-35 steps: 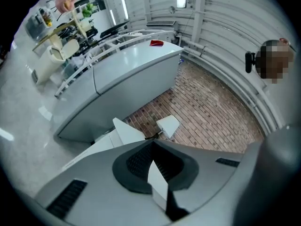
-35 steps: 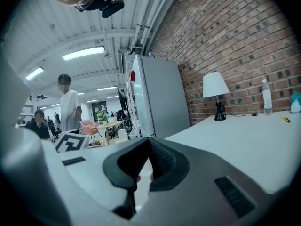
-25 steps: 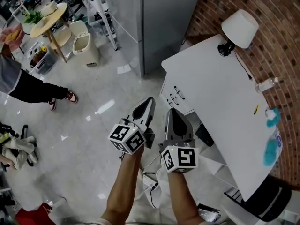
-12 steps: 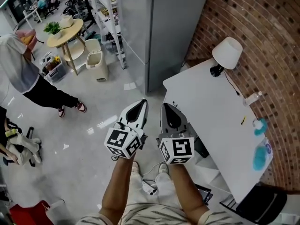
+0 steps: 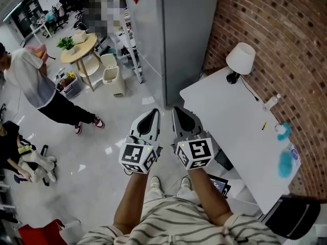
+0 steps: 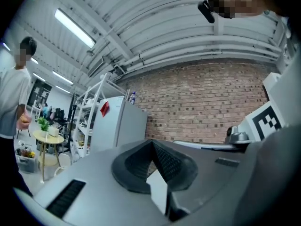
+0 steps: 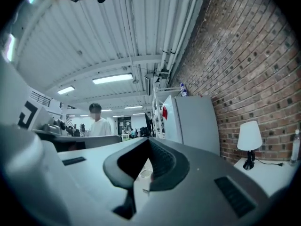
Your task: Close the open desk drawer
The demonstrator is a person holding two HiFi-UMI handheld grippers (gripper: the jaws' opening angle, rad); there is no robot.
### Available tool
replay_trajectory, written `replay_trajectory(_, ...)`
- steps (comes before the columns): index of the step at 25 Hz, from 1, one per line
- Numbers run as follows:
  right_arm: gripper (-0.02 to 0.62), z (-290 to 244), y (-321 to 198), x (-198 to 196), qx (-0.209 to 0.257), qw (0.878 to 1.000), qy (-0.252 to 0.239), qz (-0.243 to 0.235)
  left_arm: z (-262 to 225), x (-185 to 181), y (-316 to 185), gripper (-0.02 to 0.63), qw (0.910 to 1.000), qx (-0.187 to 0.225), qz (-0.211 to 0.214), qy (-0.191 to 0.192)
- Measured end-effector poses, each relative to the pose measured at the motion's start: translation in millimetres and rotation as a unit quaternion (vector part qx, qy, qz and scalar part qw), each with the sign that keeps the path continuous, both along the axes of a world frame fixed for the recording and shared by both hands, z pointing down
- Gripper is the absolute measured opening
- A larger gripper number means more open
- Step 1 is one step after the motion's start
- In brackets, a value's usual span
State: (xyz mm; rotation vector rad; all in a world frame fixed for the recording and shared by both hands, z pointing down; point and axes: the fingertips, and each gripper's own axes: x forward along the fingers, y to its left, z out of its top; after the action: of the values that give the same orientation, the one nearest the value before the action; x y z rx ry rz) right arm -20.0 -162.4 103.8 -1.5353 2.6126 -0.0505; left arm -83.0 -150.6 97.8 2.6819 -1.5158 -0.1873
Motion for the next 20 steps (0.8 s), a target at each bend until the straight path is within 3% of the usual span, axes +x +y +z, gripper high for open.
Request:
replay_trajectory(8,0.011,-19.2,15.6,14.9,0.023,1.0,-0.001,-0.002,-17.6,15.7,15.4,-0.006,0.9991,0.023,-0.021,-0.028)
replay_trajectory(20,0.011,-28.7,14.8,27.2,0.029,1.0,-0.002,0.002,-24.7,30.8,15.2,-0.006,0.9985,0.026,-0.037,-0.032)
